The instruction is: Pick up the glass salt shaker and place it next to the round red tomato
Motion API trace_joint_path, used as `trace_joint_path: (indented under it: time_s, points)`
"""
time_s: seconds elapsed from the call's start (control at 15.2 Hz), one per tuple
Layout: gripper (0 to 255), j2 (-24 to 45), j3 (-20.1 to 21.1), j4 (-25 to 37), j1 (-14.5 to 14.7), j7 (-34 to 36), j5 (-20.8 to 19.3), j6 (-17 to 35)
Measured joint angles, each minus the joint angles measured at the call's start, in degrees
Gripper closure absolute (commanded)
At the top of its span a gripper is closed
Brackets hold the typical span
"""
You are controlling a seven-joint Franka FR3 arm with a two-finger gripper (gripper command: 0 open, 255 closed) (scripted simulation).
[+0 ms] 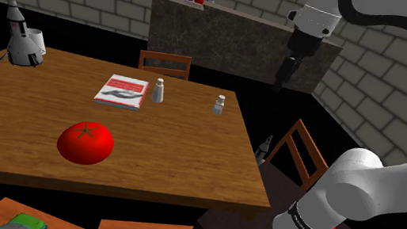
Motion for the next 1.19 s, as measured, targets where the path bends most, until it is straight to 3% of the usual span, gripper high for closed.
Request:
trace_joint_path:
  time_s: [0.2,0.59,1.19]
  points:
    - [0,1.91,-0.65,-0.11,-0.37,-0.39,-0.37,1.94]
    - [0,10.67,-2.99,-1.09,-1.69,-1.42,-1.32,11.52]
    - [0,29.21,-7.22,4.72,-3.62,-4.36,-1.61,24.08]
